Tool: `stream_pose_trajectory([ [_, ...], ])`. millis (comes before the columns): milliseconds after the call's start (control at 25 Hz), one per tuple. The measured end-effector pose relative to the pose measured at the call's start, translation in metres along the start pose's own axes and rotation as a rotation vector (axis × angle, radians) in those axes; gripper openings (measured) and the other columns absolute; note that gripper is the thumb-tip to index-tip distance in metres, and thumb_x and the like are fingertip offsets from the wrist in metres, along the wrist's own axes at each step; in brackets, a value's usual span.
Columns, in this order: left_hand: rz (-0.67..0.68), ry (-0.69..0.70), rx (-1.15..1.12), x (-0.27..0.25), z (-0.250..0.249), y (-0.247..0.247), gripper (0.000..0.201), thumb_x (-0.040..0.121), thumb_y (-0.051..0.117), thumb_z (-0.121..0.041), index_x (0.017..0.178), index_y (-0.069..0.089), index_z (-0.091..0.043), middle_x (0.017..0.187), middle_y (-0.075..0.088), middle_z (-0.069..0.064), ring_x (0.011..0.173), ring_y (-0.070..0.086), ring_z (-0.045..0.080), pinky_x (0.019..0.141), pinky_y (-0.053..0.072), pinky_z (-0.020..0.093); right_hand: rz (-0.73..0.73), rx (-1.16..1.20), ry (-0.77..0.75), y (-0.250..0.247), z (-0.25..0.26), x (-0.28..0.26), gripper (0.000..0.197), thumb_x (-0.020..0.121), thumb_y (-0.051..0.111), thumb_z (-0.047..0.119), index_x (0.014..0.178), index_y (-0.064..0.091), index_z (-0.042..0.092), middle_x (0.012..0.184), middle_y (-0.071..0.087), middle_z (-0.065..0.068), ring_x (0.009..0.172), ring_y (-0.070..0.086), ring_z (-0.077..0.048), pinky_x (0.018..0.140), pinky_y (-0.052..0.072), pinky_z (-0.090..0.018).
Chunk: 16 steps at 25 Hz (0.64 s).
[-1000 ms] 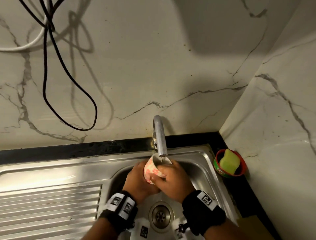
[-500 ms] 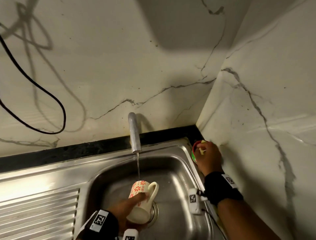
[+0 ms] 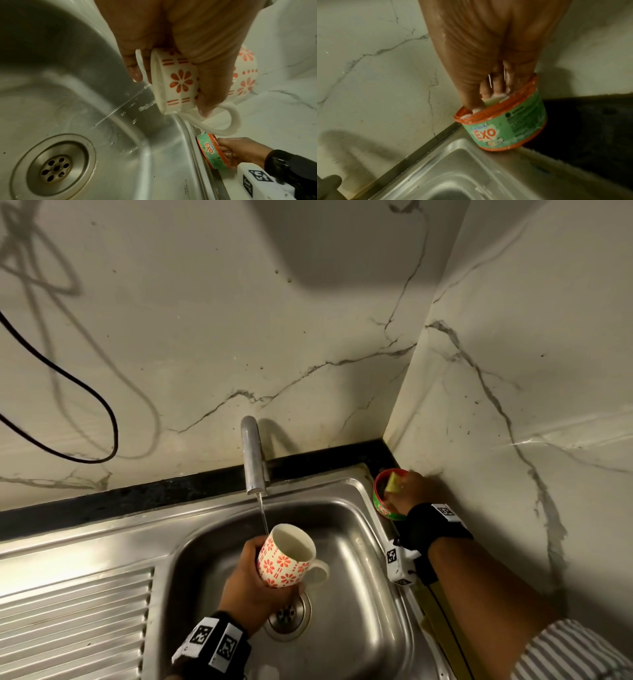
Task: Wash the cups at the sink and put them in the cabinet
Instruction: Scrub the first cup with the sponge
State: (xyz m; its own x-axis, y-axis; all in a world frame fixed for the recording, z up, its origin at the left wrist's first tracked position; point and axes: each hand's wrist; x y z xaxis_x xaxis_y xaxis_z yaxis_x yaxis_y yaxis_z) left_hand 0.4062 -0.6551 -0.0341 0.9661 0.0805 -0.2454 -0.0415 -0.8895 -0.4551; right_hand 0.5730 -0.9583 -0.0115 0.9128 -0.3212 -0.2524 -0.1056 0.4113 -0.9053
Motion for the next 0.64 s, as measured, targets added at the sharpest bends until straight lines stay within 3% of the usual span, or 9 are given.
stream_pose_trajectory([
  [120,-0.040,0.078,-0.015,-0.006,-0.003,-0.002,0.087,0.046,0.097,-0.038,0.115,0.045,-0.048,0.103,0.067,-0.019,0.092,0.065,-0.004,0.071,0.058,0.021,-0.101,-0.039,-0.001,-0.008,-0.008,-0.006,0.037,0.097,0.053,0.036,0.115,0.071,0.010,0.114,0.071,-0.014,0.102,0.067,-0.035,0.083,0.052,-0.033],
  [240,-0.051,0.133,-0.017,-0.013,-0.008,-0.009,0.088,0.050,0.098,-0.033,0.118,0.043,-0.048,0.107,0.065,-0.018,0.096,0.061,-0.010,0.068,0.056,0.014,-0.211,0.046,-0.046,-0.013,-0.020,-0.015,0.025,0.094,0.057,0.022,0.105,0.077,0.011,0.105,0.073,-0.015,0.093,0.067,-0.035,0.076,0.046,-0.026],
  [320,-0.053,0.157,-0.014,-0.016,-0.009,-0.011,0.089,0.050,0.098,-0.031,0.118,0.042,-0.047,0.108,0.064,-0.017,0.098,0.060,-0.011,0.068,0.054,0.011,-0.152,0.107,-0.075,-0.010,-0.020,-0.022,0.024,0.091,0.064,0.020,0.112,0.073,0.011,0.114,0.070,-0.017,0.101,0.065,-0.036,0.076,0.040,-0.024],
  [440,-0.059,0.168,0.012,-0.017,-0.009,-0.008,0.089,0.050,0.098,-0.032,0.117,0.043,-0.047,0.108,0.062,-0.018,0.095,0.063,-0.006,0.067,0.053,0.009,-0.084,0.106,-0.098,-0.002,-0.008,-0.024,0.044,0.083,0.074,0.031,0.121,0.064,0.010,0.118,0.067,-0.014,0.108,0.063,-0.037,0.081,0.049,-0.033],
  [560,-0.048,0.180,0.038,-0.015,-0.010,-0.002,0.089,0.050,0.098,-0.032,0.118,0.042,-0.049,0.112,0.061,-0.019,0.096,0.063,0.000,0.067,0.052,0.008,-0.106,-0.078,-0.195,0.006,0.001,-0.013,0.030,0.081,0.072,0.025,0.110,0.070,0.015,0.113,0.071,-0.010,0.105,0.066,-0.035,0.086,0.054,-0.037],
  [640,-0.039,0.191,0.049,-0.014,-0.011,0.002,0.089,0.050,0.097,-0.033,0.118,0.042,-0.050,0.113,0.060,-0.020,0.098,0.063,0.001,0.068,0.052,0.009,-0.116,-0.066,-0.156,0.007,0.001,-0.005,0.030,0.082,0.072,0.022,0.110,0.070,0.013,0.112,0.071,-0.014,0.105,0.067,-0.036,0.086,0.056,-0.038],
])
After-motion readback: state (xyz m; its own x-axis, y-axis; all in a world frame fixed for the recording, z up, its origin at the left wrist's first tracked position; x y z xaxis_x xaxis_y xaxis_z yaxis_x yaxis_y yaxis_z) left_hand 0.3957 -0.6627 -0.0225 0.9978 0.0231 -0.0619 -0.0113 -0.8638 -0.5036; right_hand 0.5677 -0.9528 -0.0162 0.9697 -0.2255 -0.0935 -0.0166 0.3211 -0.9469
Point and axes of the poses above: each hand's wrist, its own x-axis towards the middle knuckle, its own y-axis out of the palm, z = x × y
